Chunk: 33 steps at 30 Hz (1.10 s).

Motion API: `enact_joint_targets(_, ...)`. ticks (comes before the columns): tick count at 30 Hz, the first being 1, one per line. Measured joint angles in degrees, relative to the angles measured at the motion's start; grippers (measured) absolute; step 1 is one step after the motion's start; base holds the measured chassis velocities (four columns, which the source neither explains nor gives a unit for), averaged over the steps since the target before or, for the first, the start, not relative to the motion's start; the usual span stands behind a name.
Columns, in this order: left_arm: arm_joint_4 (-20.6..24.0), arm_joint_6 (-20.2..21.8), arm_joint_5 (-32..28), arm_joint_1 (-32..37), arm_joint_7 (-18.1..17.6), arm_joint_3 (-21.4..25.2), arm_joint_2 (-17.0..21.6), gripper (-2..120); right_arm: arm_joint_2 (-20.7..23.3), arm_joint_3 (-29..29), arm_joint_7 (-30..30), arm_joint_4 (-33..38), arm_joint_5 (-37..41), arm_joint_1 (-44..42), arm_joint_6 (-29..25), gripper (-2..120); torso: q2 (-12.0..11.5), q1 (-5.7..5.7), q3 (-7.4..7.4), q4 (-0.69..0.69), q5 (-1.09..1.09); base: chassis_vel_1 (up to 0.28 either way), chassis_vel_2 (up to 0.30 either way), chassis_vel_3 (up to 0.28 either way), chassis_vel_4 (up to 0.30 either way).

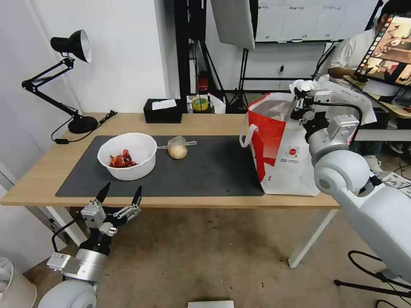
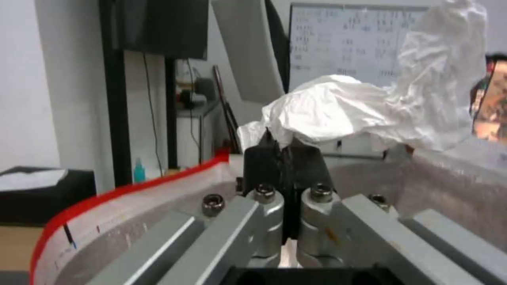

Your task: Pick up the trash from the table and place it into the takeout bag.

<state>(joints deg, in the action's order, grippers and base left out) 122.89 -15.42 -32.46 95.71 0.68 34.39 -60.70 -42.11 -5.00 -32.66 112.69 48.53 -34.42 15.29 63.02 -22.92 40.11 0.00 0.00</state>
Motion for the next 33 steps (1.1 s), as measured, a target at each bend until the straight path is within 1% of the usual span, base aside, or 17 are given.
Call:
enact_joint_targets(2, -0.07, 0.0, -0.06, -0.35, 0.0, -0.32, 0.02, 100, 0.26, 0.13, -1.06, 0.17, 3.61, 0.55, 3.18, 0, 0.0, 0.0, 0.0, -0.01, 0.0, 0.0, 0.0, 0.0, 0.0)
enact_joint_targets(3, -0.07, 0.0, -0.06, -0.35, 0.0, -0.32, 0.02, 100, 0.26, 0.13, -1.06, 0.17, 3.61, 0.55, 3.18, 0, 0.0, 0.0, 0.0, -0.01, 0.0, 0.0, 0.0, 0.0, 0.0)
enact_joint_targets(6, -0.18, 0.08, -0.12, -0.56, 0.01, -0.44, 0.08, 100, 0.43, 0.4, -1.22, 0.45, 5.75, 1.43, 4.62, 16, 0.0, 0.0, 0.0, 0.0, 0.0, 0.0, 0.0, 0.0, 0.0)
enact_joint_targets(8, -0.15, 0.09, -0.14, -0.56, 0.0, -0.44, 0.09, 100, 0.48, 0.46, -1.23, 0.47, 6.29, 1.7, 4.84, 19, 0.0, 0.0, 0.0, -0.01, 0.0, 0.0, 0.0, 0.0, 0.0)
enact_joint_targets(11, 0.1, 0.15, -0.17, -0.56, 0.0, -0.44, 0.03, 100, 0.62, 0.68, -1.81, 0.57, 9.77, 3.02, 6.39, 35, 0.0, 0.0, 0.0, -0.01, 0.0, 0.0, 0.0, 0.0, 0.0)
enact_joint_targets(12, 0.1, 0.15, -0.17, -0.56, 0.0, -0.44, 0.03, 100, 0.62, 0.68, -1.81, 0.57, 9.77, 3.02, 6.39, 35, 0.0, 0.0, 0.0, -0.01, 0.0, 0.0, 0.0, 0.0, 0.0)
enact_joint_targets(14, 0.02, 0.16, -0.17, -0.64, 0.0, -0.48, -0.1, 100, 0.59, 0.94, -2.06, 0.48, 10.57, 3.63, 6.76, 43, 0.0, 0.0, 0.0, 0.0, 0.0, 0.0, 0.0, 0.0, 0.0)
enact_joint_targets(16, -0.09, 0.16, -0.17, -0.66, 0.0, -0.49, -0.15, 100, 0.57, 1.02, -2.09, 0.45, 10.73, 3.78, 6.84, 46, 0.0, 0.0, 0.0, 0.0, 0.0, 0.0, 0.0, 0.0, 0.0)
enact_joint_targets(18, -0.39, 0.17, -0.17, -0.72, -0.01, -0.55, -0.3, 100, 0.36, 1.5, -2.2, 0.18, 11.13, 4.48, 7.02, 59, 0.0, 0.0, 0.0, 0.0, 0.0, 0.0, 0.0, 0.0, 0.0)
enact_joint_targets(19, -0.39, 0.17, -0.17, -0.72, -0.01, -0.55, -0.3, 100, 0.36, 1.5, -2.2, 0.18, 11.13, 4.48, 7.02, 59, 0.0, 0.0, 0.0, 0.0, 0.0, 0.0, 0.0, 0.0, 0.0)
enact_joint_targets(21, -0.48, 0.19, -0.23, -0.89, -0.01, -0.56, -0.25, 100, 0.1, 1.87, -2.2, -0.09, 11.14, 4.91, 7.03, 70, 0.0, 0.0, 0.0, 0.0, 0.0, 0.0, 0.0, 0.0, 0.0)
enact_joint_targets(22, -0.48, 0.19, -0.23, -0.89, -0.01, -0.56, -0.25, 100, 0.1, 1.87, -2.2, -0.09, 11.14, 4.91, 7.03, 70, 0.0, 0.0, 0.0, 0.0, 0.0, 0.0, 0.0, 0.0, 0.0)
enact_joint_targets(24, -0.52, 0.23, -0.36, -1.06, -0.02, -0.55, -0.09, 100, -0.04, 2.03, -2.18, -0.18, 11.07, 5.0, 7.04, 80, 0.0, 0.0, 0.0, 0.0, 0.0, 0.0, 0.0, 0.0, 0.0)
enact_joint_targets(25, -0.52, 0.23, -0.36, -1.06, -0.02, -0.55, -0.09, 100, -0.04, 2.03, -2.18, -0.18, 11.07, 5.0, 7.04, 80, 0.0, 0.0, 0.0, 0.0, 0.0, 0.0, 0.0, 0.0, 0.0)
enact_joint_targets(26, -0.52, 0.24, -0.42, -1.12, -0.02, -0.53, -0.01, 100, -0.11, 2.08, -2.16, -0.23, 11.0, 5.01, 7.04, 87, 0.0, 0.0, 0.0, 0.0, 0.0, 0.0, 0.0, 0.0, 0.0)
enact_joint_targets(28, -0.52, 0.25, -0.48, -1.14, -0.03, -0.49, 0.04, 100, -0.16, 2.09, -2.1, -0.27, 10.91, 4.98, 7.04, 94, 0.0, 0.0, 0.0, 0.0, 0.0, 0.0, 0.0, 0.0, 0.0)
enact_joint_targets(33, -0.41, 0.28, -0.55, -1.13, -0.05, -0.35, 0.23, 100, 0.03, 1.7, -1.08, 0.19, 10.66, 4.66, 6.35, 100, 0.0, 0.0, 0.0, 0.0, 0.0, 0.0, 0.0, 0.0, 0.0)
